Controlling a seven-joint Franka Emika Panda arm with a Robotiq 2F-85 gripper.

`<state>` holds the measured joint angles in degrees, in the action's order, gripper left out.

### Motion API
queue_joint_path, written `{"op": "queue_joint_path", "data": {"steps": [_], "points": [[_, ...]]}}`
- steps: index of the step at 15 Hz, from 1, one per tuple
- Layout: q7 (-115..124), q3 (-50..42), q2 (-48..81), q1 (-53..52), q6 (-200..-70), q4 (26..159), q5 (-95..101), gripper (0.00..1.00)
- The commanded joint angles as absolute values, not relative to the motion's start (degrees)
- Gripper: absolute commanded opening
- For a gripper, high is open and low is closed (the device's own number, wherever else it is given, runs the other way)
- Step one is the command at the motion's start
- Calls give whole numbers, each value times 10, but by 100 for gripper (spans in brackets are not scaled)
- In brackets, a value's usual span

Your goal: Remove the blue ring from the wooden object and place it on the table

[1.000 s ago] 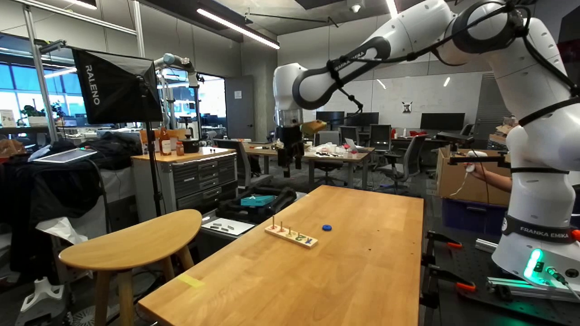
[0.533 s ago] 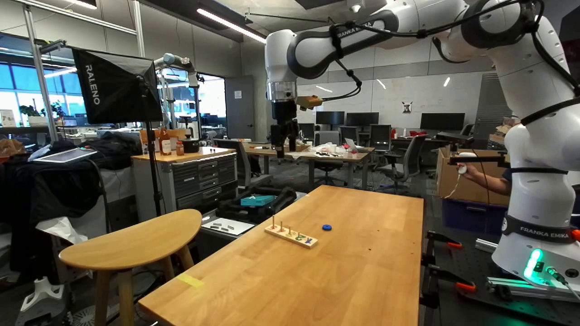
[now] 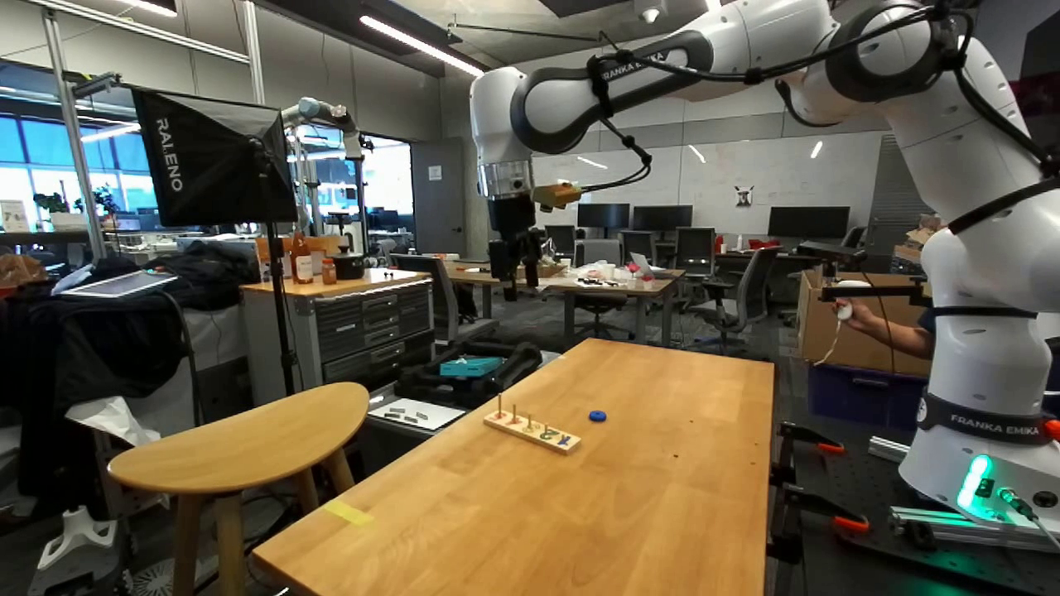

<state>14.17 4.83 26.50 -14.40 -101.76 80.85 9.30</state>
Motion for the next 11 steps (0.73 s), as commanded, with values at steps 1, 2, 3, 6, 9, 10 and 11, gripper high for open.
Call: {"op": "queue_joint_path", "data": {"steps": [1,2,3,6,9,10,11], "points": [[150,49,288,-147,-976,757,82,100],[142,48,272,-146,-1004,795,92,100],[142,47,274,-146,-1000,791,92,100],[142,47,277,-146,-997,785,92,100],[142,47,278,-146,-996,785,91,100],[142,47,278,-146,-996,785,91,100],[142,47,278,-146,-996,784,91,100]]}}
